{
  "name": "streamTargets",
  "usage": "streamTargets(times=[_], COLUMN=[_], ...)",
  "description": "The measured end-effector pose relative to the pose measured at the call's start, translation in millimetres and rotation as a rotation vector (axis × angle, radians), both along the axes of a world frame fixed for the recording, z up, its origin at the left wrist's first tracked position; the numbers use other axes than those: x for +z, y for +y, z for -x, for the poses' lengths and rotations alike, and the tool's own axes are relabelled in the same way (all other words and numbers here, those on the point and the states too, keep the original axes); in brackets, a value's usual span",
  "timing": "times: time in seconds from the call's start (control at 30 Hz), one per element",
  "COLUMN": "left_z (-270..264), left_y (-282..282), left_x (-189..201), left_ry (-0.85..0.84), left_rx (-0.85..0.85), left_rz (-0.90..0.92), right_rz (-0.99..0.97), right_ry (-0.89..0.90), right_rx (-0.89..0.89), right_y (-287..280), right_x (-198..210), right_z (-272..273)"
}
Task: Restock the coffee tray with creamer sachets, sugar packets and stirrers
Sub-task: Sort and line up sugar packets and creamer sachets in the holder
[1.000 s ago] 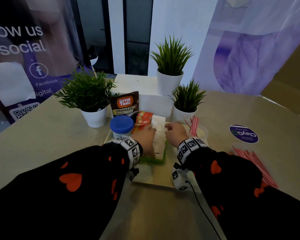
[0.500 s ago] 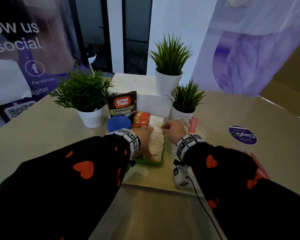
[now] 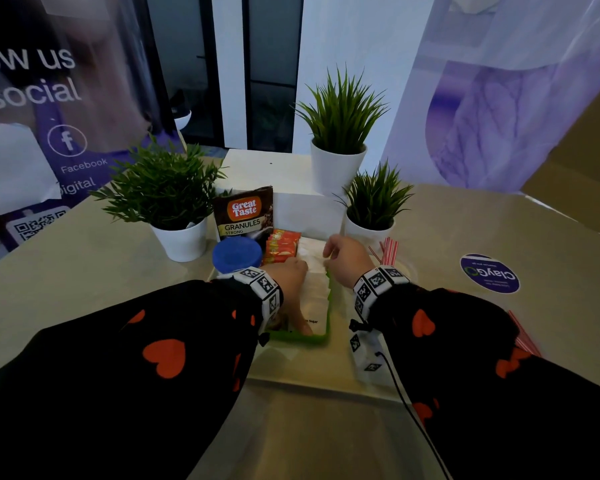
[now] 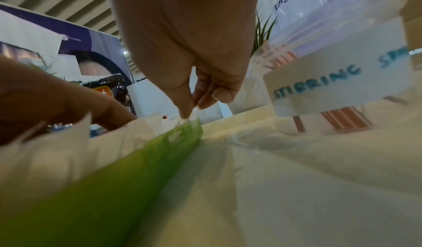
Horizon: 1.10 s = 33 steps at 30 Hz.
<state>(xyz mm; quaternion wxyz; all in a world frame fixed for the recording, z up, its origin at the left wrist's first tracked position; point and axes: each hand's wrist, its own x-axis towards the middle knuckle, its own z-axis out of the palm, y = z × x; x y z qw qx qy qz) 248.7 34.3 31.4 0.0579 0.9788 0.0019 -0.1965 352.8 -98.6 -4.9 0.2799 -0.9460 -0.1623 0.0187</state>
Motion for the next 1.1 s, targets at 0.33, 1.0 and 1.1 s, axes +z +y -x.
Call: streamTargets(times=[0.33,1.0,1.1], left_z=[5.1,4.8,4.5], left_y=[0.2,5.2,5.3], left_x=[-1.9,-8.7,-7.0], left_ry=[-0.030,-0.069,-0.066], left_rx=[0.019,-0.010,-0.009], left_rz=[0.002,0.036,0.040], right_rz=[0.154,0.422,0.188], right_ry=[0.154,-0.097,-0.045], right_rx=[0.057,0.343,0.189], right_y=[3.1,22.0,15.0], right_x=[14.1,20.5,16.9], right_z=[-0.3,-8.7,-9.0])
